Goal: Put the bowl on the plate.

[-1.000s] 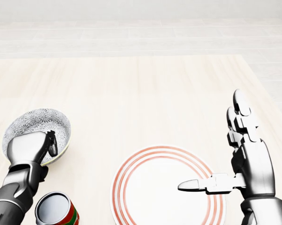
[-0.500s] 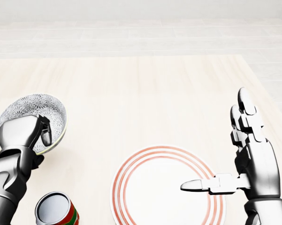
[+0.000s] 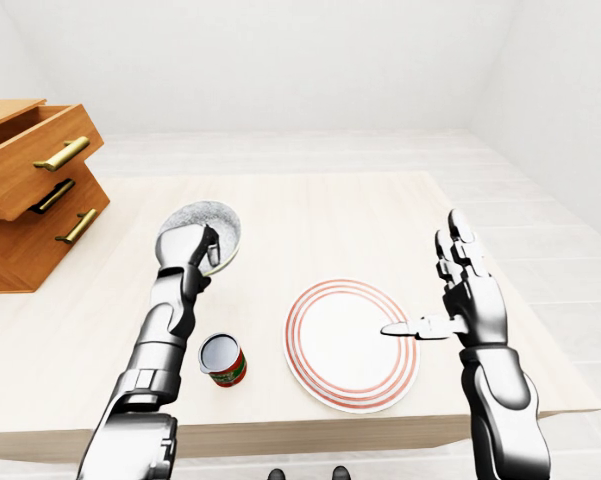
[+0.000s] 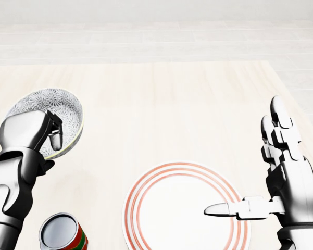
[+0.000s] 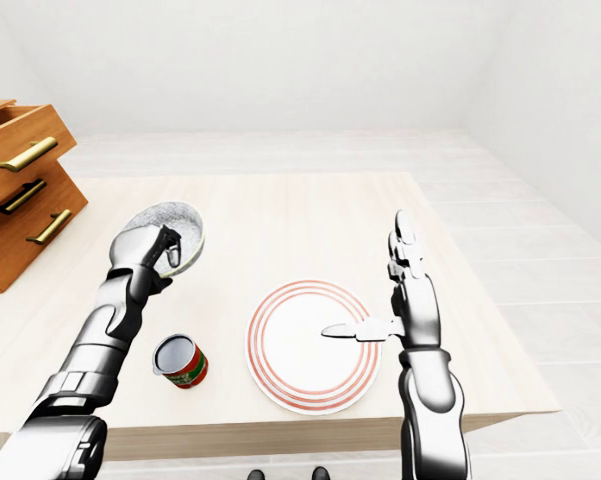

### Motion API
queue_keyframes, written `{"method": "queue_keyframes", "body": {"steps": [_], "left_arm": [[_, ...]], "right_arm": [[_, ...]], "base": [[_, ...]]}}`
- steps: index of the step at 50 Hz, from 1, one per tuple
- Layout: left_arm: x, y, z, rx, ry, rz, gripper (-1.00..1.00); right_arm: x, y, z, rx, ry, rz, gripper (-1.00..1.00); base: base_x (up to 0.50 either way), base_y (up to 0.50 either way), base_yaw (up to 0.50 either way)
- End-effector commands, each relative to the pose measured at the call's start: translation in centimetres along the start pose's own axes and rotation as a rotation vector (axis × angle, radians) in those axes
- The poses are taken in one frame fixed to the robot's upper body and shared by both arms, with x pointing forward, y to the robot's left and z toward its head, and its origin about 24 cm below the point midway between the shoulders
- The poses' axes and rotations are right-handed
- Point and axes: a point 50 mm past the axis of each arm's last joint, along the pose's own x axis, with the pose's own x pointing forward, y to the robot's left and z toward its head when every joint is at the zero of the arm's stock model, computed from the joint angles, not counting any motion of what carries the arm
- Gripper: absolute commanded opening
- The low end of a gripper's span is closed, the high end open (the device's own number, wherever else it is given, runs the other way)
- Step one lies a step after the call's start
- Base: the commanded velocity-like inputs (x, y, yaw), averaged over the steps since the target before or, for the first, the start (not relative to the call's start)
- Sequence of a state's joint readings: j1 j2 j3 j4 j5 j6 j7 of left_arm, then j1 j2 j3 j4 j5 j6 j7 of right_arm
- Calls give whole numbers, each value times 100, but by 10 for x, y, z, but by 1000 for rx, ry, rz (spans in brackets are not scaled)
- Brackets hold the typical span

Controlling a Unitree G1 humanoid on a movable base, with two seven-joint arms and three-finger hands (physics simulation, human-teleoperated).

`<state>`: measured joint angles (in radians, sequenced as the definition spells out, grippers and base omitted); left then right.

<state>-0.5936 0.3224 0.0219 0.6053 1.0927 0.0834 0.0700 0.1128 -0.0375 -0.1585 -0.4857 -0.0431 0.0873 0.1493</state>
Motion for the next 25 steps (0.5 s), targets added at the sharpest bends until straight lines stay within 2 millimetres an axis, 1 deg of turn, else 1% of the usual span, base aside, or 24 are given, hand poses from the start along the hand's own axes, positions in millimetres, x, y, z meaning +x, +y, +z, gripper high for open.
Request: {"method": "queue_keyframes", "body": {"steps": [1, 9, 17, 25], "left_arm": [[-5, 21, 17, 9, -63, 72, -100], [-10, 24, 28, 4, -95, 77, -100], [-12, 28, 33, 0, -109, 82, -100], [-17, 35, 41, -16, -138, 91, -100]], "right_arm": [[-4, -2, 4, -4, -14, 0, 100], [-5, -4, 10, -13, -37, -5, 100], [-5, -5, 11, -16, -38, -6, 100], [-5, -4, 14, -19, -51, -5, 100]], "base": [[0, 0, 0], [0, 0, 0], [0, 0, 0], [0, 0, 0]]}}
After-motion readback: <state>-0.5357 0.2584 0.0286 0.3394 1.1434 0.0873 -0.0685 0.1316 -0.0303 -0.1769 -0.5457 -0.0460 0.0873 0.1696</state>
